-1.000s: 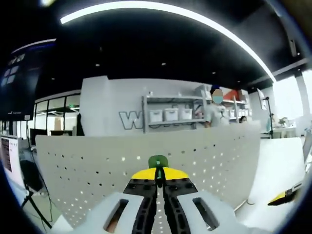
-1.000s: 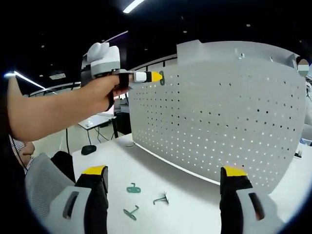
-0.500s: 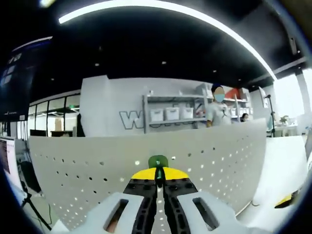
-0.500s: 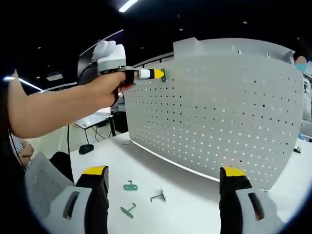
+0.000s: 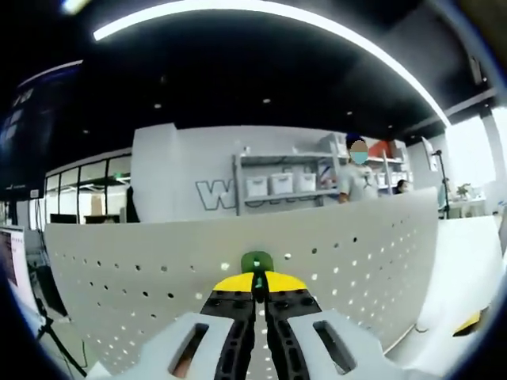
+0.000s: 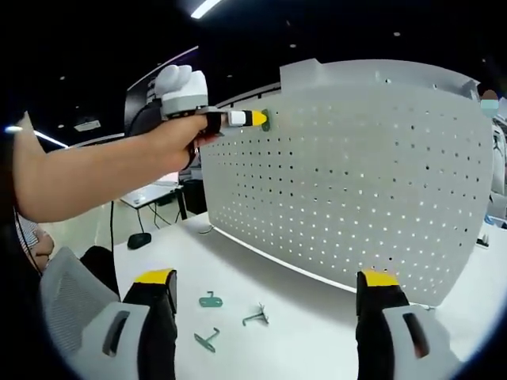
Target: Insert the hook assembly into the mounting plate slot until the hook locks in place.
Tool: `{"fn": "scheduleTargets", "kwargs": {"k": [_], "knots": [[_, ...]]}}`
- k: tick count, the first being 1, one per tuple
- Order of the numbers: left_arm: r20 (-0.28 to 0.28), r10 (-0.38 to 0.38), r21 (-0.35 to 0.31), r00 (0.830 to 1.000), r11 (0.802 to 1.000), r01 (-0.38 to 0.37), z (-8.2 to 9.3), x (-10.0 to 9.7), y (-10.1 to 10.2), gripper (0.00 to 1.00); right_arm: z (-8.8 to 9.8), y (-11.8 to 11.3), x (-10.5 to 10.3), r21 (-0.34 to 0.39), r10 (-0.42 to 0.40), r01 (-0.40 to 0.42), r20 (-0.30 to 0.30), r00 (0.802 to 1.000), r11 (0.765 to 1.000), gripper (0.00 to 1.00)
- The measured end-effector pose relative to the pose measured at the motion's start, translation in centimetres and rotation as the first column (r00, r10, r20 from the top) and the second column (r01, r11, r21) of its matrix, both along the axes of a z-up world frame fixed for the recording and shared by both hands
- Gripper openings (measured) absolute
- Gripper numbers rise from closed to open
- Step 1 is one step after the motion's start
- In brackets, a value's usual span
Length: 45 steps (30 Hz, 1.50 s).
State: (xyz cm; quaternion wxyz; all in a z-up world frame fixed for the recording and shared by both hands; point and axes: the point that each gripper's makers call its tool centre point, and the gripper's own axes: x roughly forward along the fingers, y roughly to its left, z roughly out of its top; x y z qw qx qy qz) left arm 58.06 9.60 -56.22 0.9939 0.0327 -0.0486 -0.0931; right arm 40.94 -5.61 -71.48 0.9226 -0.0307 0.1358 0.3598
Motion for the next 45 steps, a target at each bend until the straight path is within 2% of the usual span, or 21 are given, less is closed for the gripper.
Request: {"fn": "scheduleTargets", "kwargs": {"k": [10, 15, 27, 30, 36, 42, 45], "knots": [[0.027, 0.049, 0.109, 0.998, 0.993, -0.052, -0.1, 0.2, -0.2, 0.03, -0.2, -0.4, 0.1, 0.005, -0.006, 0.006, -0.008, 1.0, 1.0, 0.91], [0.036, 0.059, 0.117, 0.998, 0.991, -0.063, -0.1, 0.0, -0.2, 0.03, -0.3, -0.6, 0.0, -0.002, -0.004, 0.004, -0.011, 1.0, 1.0, 0.91], [0.079, 0.098, 0.091, 0.992, 0.99, -0.105, 0.1, 0.0, -0.1, 0.02, -0.2, -0.9, -0.3, -0.015, 0.001, -0.001, -0.011, 1.0, 1.0, 0.9], [0.099, 0.108, 0.114, 0.989, 0.986, -0.119, -0.1, 0.1, -0.2, 0.02, -0.3, -1.3, -0.3, -0.018, -0.001, 0.001, -0.014, 1.0, 1.0, 0.9], [0.119, 0.117, 0.115, 0.986, 0.985, -0.131, -0.3, 0.4, -0.1, 0.02, -0.6, -1.6, -0.4, -0.025, -0.003, 0.003, -0.023, 1.0, 1.0, 0.89], [0.144, 0.121, 0.173, 0.982, 0.974, -0.145, -0.4, 0.3, -0.2, 0.03, -0.7, -1.9, -0.3, -0.02, -0.012, 0.012, -0.028, 1.0, 1.0, 0.89], [0.143, 0.114, 0.144, 0.983, 0.98, -0.135, -0.4, 0.4, -0.1, 0.03, -1.1, -1.8, -0.2, -0.019, -0.012, 0.012, -0.034, 0.999, 1.0, 0.89]]}}
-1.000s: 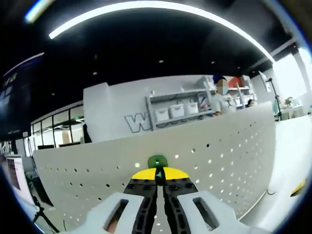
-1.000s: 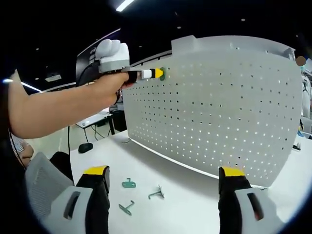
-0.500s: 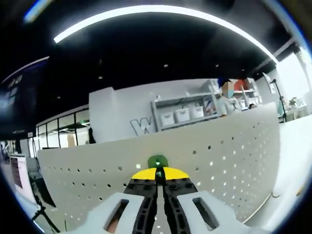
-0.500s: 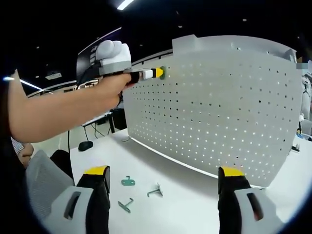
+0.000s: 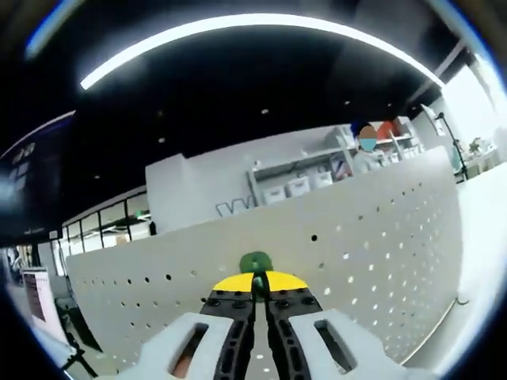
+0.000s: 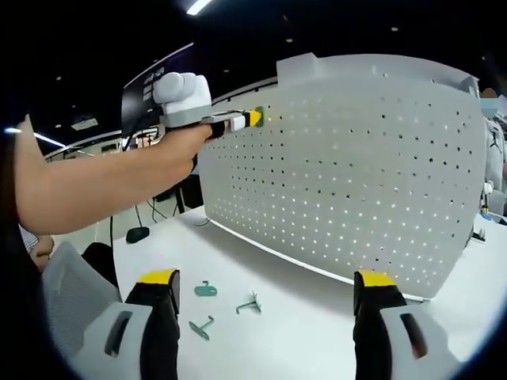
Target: Insert the hook assembly into the mounting plate slot until the hook locks in place.
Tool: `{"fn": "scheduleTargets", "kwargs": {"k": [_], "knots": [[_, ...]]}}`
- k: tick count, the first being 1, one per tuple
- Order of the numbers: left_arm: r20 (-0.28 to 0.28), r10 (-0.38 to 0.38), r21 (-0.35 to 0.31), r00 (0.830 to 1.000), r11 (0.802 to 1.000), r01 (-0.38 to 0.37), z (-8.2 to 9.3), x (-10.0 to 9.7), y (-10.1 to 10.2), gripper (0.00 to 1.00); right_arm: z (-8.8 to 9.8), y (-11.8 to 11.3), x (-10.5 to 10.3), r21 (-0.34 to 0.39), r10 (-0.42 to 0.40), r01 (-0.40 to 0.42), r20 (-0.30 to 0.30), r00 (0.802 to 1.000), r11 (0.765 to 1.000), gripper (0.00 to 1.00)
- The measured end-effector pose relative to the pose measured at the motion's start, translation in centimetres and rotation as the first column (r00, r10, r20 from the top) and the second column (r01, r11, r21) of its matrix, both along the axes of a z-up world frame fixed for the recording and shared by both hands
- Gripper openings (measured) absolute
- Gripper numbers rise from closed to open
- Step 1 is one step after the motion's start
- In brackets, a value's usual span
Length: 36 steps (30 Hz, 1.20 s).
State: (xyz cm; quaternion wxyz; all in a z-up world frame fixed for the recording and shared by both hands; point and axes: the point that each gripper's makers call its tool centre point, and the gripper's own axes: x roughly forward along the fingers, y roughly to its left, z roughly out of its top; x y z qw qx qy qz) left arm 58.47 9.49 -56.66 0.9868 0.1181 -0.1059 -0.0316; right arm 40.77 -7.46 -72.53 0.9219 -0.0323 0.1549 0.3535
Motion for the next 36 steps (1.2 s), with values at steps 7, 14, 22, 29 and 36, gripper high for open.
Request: {"fn": "scheduleTargets", "kwargs": {"k": [7, 14, 22, 29, 36], "knots": [[-0.008, -0.02, -0.022, 1.0, 1.0, 0.02, 0.0, -0.1, 0.0, 0.05, 0.1, 0.4, 0.3, 0.0, 0.007, -0.007, 0.003, 1.0, 1.0, 0.88], [-0.024, -0.053, -0.038, 0.998, 0.998, 0.052, -0.1, -0.3, -0.2, 0.09, 0.2, 0.7, 0.3, -0.004, 0.015, -0.015, 0.008, 1.0, 1.0, 0.88], [-0.031, -0.07, -0.039, 0.997, 0.997, 0.069, -0.1, -1.2, -0.2, 0.16, 0.6, 0.7, 0.1, -0.007, 0.017, -0.017, 0.017, 1.0, 1.0, 0.88], [-0.042, -0.072, -0.046, 0.997, 0.997, 0.07, -0.6, -3.0, 0.6, 0.22, 0.8, 0.9, 0.0, -0.012, 0.019, -0.019, 0.027, 0.999, 1.0, 0.87], [-0.058, -0.067, -0.048, 0.996, 0.997, 0.065, -1.7, -4.9, 1.8, 0.24, 0.5, 1.2, -0.2, -0.017, 0.028, -0.027, 0.022, 0.999, 0.999, 0.87]]}}
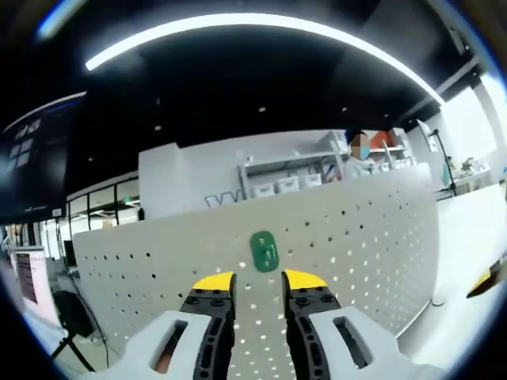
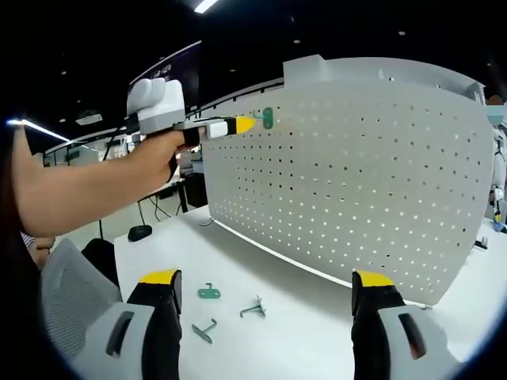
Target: Insert the hook assembly into the mounting plate slot until the hook locks in place.
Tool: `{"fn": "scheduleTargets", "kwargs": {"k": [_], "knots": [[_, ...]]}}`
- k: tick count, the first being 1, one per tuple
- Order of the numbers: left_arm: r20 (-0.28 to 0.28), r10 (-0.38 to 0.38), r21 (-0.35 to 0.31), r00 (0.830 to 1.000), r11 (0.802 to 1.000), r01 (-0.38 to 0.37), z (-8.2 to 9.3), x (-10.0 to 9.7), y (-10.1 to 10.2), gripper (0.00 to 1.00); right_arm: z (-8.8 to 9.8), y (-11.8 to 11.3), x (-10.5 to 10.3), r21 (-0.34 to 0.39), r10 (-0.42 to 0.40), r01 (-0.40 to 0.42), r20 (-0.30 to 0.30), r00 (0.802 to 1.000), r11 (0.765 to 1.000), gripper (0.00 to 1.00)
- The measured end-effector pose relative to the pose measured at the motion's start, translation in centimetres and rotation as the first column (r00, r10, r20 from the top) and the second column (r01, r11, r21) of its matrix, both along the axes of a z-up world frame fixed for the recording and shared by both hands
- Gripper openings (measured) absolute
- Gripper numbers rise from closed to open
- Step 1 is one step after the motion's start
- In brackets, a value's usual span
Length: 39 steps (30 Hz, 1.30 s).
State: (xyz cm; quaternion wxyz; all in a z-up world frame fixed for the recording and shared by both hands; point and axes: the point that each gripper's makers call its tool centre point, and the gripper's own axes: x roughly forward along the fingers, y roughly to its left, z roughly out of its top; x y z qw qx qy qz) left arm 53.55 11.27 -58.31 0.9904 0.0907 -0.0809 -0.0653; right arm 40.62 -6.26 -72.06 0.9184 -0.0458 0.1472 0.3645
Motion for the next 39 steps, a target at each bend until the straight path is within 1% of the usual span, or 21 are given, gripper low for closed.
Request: {"fn": "scheduleTargets", "kwargs": {"k": [4, 6, 10, 13, 15, 19, 23, 30, 32, 39], "knots": [[-0.027, 0.007, -0.015, 1.0, 1.0, -0.007, -1.1, -1.0, 0.7, 0.24, -0.2, 0.1, -0.1, -0.007, 0.008, -0.008, -0.002, 1.0, 1.0, 0.86], [-0.032, 0.007, -0.012, 0.999, 1.0, -0.007, -1.4, -1.4, 0.8, 0.24, -0.3, 0.1, -0.1, -0.01, 0.011, -0.011, -0.004, 1.0, 1.0, 0.85], [-0.041, -0.001, -0.01, 0.999, 1.0, 0.001, -1.8, -2.1, 0.8, 0.24, -0.3, 0.2, 0.0, -0.003, 0.013, -0.013, -0.004, 1.0, 1.0, 0.84], [-0.051, -0.015, -0.024, 0.999, 1.0, 0.014, -2.0, -2.6, 0.7, 0.25, -0.5, 0.3, 0.1, -0.003, 0.015, -0.015, -0.006, 1.0, 1.0, 0.83], [-0.054, -0.027, -0.013, 0.998, 1.0, 0.026, -2.1, -3.2, 0.5, 0.25, -0.8, 0.4, 0.1, -0.006, 0.017, -0.017, -0.01, 1.0, 1.0, 0.83], [-0.065, -0.054, -0.022, 0.996, 0.998, 0.052, -2.5, -4.0, 0.2, 0.25, -1.1, 0.7, 0.2, -0.012, 0.025, -0.025, -0.013, 1.0, 1.0, 0.83], [-0.083, -0.085, -0.012, 0.993, 0.996, 0.084, -3.1, -5.1, -0.1, 0.24, -1.5, 0.9, 0.3, -0.014, 0.028, -0.029, -0.018, 0.999, 0.999, 0.82], [-0.114, -0.153, -0.044, 0.982, 0.988, 0.149, -4.1, -7.1, -0.4, 0.23, -2.5, 1.1, 0.5, -0.027, 0.035, -0.036, -0.036, 0.999, 0.999, 0.79], [-0.127, -0.185, -0.052, 0.975, 0.982, 0.179, -4.6, -7.8, -0.6, 0.22, -2.8, 1.1, 0.5, -0.031, 0.035, -0.037, -0.042, 0.999, 0.999, 0.79], [-0.154, -0.249, -0.071, 0.956, 0.968, 0.24, -5.7, -10.0, -0.5, 0.21, -3.8, 1.5, 0.8, -0.051, 0.043, -0.046, -0.049, 0.998, 0.998, 0.76]]}}
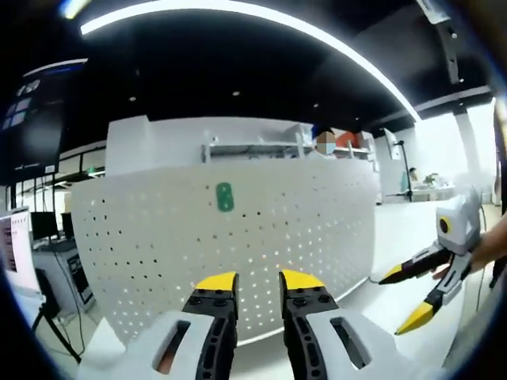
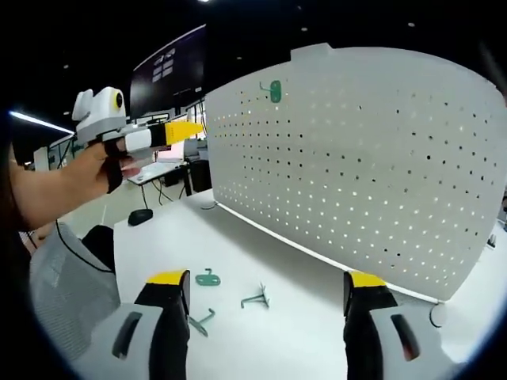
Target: Insert the hook assembly into the mounting plate slot until the hook locks in place.
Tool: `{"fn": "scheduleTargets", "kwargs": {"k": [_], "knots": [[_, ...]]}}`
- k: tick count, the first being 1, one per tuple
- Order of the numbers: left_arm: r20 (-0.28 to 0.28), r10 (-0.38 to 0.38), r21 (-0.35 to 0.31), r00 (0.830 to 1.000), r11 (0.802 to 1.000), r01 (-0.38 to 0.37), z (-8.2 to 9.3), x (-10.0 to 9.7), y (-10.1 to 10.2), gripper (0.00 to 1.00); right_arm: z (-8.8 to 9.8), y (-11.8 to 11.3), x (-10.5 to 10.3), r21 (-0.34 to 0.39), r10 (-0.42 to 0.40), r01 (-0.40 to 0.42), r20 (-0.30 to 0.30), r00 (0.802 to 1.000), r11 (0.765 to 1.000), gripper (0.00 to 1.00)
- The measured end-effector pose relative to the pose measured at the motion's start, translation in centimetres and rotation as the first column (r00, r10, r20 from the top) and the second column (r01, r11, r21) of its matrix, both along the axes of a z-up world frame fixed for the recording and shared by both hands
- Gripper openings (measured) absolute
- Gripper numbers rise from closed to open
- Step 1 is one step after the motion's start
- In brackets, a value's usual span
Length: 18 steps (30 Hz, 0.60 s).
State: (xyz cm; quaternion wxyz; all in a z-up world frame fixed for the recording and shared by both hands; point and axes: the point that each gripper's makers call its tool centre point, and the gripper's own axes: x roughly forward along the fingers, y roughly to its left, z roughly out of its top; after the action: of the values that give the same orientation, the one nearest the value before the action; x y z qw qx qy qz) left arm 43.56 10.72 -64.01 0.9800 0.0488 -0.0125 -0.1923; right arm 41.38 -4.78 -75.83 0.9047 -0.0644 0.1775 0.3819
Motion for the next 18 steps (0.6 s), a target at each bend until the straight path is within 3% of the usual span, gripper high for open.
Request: {"fn": "scheduleTargets", "kwargs": {"k": [9, 18], "knots": [[-0.024, -0.043, -0.032, 0.999, 0.999, 0.043, -0.5, -3.1, 0.7, 0.2, -1.8, 0.3, 0.6, -0.025, 0.008, -0.009, -0.021, 1.0, 1.0, 0.7], [-0.039, -0.072, -0.039, 0.997, 0.997, 0.071, -0.8, -5.7, 0.2, 0.2, -3.9, 1.1, 1.1, -0.058, 0.041, -0.045, -0.058, 0.997, 0.997, 0.62]]}}
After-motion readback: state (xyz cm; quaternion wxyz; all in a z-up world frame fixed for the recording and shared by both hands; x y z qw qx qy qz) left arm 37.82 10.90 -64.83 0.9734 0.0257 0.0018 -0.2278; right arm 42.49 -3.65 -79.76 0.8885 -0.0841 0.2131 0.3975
